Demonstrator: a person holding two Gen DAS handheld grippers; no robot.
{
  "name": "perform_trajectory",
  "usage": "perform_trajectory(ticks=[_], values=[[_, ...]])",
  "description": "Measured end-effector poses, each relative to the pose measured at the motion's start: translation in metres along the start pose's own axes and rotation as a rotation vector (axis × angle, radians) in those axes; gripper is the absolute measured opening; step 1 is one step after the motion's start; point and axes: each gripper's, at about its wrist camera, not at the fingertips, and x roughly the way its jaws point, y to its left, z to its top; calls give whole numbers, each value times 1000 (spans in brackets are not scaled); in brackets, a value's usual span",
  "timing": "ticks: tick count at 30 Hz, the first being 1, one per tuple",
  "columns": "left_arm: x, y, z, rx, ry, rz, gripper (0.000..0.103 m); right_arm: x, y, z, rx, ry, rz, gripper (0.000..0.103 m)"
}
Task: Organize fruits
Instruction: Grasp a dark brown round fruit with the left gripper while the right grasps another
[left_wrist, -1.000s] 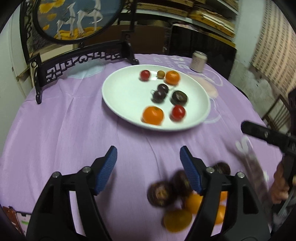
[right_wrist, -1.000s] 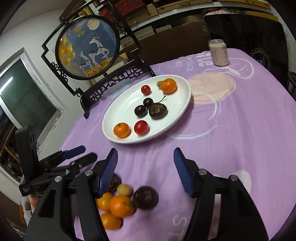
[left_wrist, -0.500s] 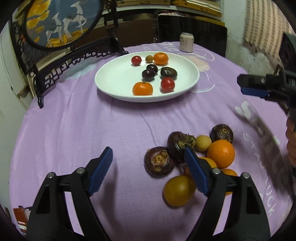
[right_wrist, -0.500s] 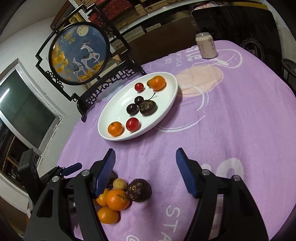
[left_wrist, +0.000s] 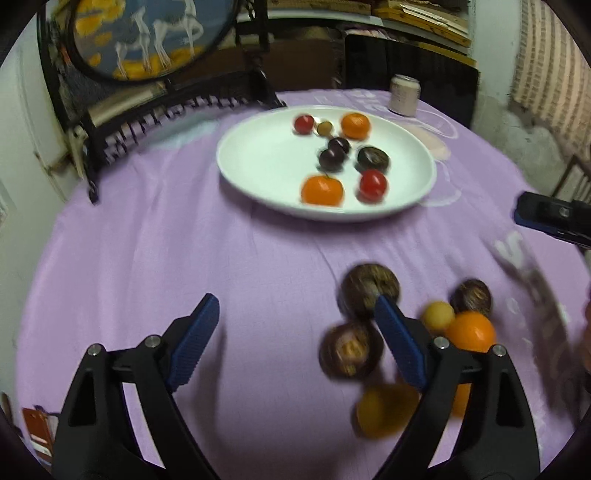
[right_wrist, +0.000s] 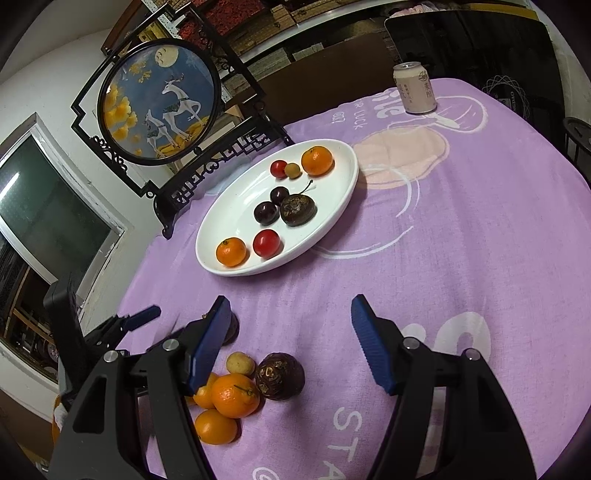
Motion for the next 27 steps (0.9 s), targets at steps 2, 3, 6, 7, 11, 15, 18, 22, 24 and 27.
perform_trajectory(ticks=[2, 3, 6, 7, 11, 15, 18, 22, 24, 27], values=[[-3, -8, -3, 51, 2, 3, 88, 0, 1, 0, -6, 9, 4, 68], [-2, -13, -4, 78, 5, 2, 88, 1, 1, 0, -7, 12, 4, 68], [10, -24, -7, 109, 46, -13, 88, 2, 2, -1, -8, 18, 2, 68], [11, -24, -8, 112, 40, 2, 88, 3, 2, -1, -8, 20, 1, 68], [18, -8, -5, 67, 73, 43, 90, 3, 1, -1, -6, 23, -1, 68], [18, 25, -3, -46, 90, 93, 90, 2, 1, -1, -4, 24, 3, 68], [12, 30, -4, -72, 73, 85, 89, 2, 3, -2, -10, 27, 8, 68], [9, 14, -11, -16, 70, 94, 89, 7, 11, -7, -49, 65, 19, 68], [10, 8, -13, 7, 69, 107, 89, 12, 17, -12, -90, 97, 16, 68], [11, 8, -18, 5, 74, 112, 89, 13, 23, -23, -148, 116, -9, 68]])
